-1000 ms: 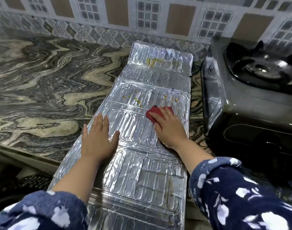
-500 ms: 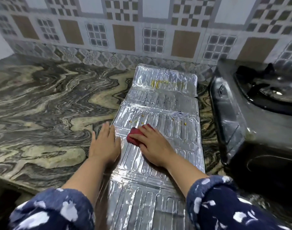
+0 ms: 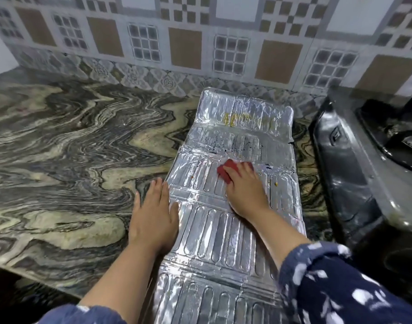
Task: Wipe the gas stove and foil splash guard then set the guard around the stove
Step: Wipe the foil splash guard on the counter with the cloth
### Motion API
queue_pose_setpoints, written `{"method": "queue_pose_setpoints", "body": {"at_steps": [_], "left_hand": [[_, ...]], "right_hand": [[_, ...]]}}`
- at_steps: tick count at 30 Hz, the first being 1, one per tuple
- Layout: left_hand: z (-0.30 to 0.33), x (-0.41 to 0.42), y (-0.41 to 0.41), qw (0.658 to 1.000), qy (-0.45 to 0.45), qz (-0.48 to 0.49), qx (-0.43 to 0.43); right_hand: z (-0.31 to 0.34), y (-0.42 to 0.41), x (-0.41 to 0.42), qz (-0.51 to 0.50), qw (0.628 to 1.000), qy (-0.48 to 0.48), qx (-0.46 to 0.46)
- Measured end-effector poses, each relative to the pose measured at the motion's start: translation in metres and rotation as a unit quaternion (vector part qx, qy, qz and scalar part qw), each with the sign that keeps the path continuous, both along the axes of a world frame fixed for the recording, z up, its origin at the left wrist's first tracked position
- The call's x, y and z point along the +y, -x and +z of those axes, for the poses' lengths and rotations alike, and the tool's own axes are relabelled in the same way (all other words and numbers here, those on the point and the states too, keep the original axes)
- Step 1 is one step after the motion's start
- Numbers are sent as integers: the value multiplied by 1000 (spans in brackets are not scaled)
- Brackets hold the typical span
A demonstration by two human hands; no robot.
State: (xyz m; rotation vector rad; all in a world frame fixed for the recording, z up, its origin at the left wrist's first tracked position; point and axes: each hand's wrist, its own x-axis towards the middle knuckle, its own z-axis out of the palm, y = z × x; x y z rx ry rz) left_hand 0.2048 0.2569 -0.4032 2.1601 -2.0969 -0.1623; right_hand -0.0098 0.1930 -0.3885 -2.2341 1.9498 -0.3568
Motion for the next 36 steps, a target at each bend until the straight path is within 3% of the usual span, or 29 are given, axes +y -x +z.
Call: {"method": "queue_pose_setpoints", "body": {"at_steps": [4, 7, 17, 28, 36], "left_hand": [[4, 0, 2, 1000, -7, 2, -1], [3, 2, 3, 1000, 0, 2, -8], [1, 3, -1, 1000, 6, 1, 2], [6, 14, -13, 999, -18, -17, -41], [17, 37, -29, 994, -63, -22, -83]], "right_hand": [[4, -36, 19, 148, 988, -14, -42], [6, -68, -2, 232, 973, -4, -19], [5, -54, -99, 149, 988, -29, -3], [2, -7, -54, 83, 996, -37, -7], [10, -19, -20, 123, 991, -48, 3]]}}
